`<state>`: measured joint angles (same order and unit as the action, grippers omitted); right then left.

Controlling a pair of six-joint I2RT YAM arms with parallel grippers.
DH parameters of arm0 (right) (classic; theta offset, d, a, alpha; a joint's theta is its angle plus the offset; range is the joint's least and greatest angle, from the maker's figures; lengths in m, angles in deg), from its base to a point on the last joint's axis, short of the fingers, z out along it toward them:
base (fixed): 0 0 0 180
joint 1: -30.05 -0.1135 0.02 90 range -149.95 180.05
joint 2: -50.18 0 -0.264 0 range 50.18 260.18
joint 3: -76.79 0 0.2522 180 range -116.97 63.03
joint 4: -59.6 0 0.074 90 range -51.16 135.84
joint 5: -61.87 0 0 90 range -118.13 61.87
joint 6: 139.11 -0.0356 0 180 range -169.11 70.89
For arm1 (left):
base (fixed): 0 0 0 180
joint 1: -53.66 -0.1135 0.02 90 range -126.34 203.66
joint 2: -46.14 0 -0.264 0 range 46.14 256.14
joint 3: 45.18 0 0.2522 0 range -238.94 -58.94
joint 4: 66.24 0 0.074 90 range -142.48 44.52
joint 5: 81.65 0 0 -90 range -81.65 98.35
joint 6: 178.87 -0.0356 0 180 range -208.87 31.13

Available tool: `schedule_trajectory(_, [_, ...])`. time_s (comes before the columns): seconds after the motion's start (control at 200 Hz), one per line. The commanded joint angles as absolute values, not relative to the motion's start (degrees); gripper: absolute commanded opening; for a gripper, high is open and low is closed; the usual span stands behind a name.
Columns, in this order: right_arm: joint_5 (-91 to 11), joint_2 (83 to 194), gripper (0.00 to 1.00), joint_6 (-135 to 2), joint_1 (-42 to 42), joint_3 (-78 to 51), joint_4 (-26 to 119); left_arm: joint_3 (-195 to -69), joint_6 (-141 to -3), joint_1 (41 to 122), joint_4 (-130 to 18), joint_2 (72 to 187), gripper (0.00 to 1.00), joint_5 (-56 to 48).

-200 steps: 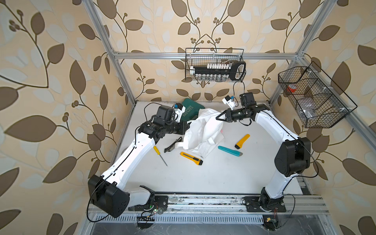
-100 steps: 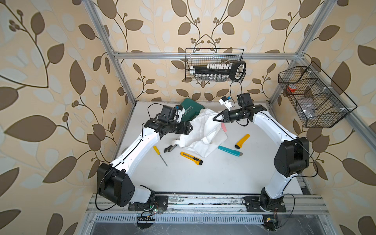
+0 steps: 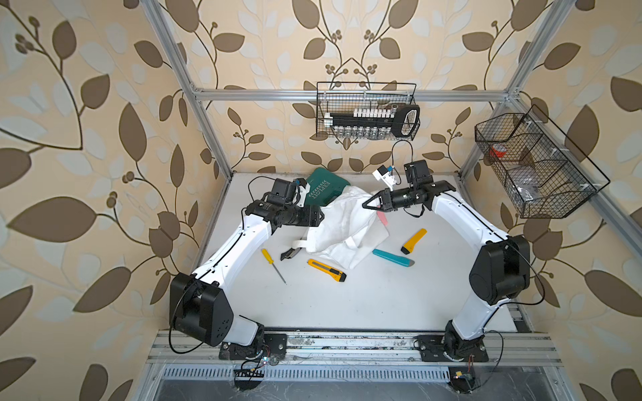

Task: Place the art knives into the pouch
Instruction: Open the pouch at the center of the board.

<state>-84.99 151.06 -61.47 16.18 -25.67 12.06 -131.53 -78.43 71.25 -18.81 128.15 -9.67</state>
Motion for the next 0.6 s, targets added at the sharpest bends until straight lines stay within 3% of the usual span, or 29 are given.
schedule_trajectory(0.0, [-87.41,149.14,0.00,-61.06,15.94,-24.80,13.36,-130.56,-78.64,71.24,-22.36,128.31,0.83,-14.51])
schedule_trajectory(0.27, [-88.77,147.89,0.00,-61.89,15.83,-24.33,14.87,-129.56,-78.46,71.46,-26.08,134.87,0.83,-18.56])
schedule_trajectory(0.36, [-88.86,147.32,0.00,-62.38,15.81,-23.92,15.43,-129.69,-77.75,72.28,-27.50,136.53,0.79,-19.13])
schedule_trajectory(0.415, [-88.70,147.16,0.00,-62.45,15.79,-23.87,15.56,-130.77,-77.95,73.43,-27.35,137.59,0.66,-18.74])
schedule_trajectory(0.53, [-86.70,147.12,0.00,-62.34,15.77,-24.04,14.32,-134.75,-78.23,74.41,-24.40,138.70,0.00,-16.22])
schedule_trajectory(0.595, [-83.49,147.21,0.00,-60.92,15.81,-25.20,11.03,-137.66,-78.54,74.41,-20.99,137.78,0.00,-15.76])
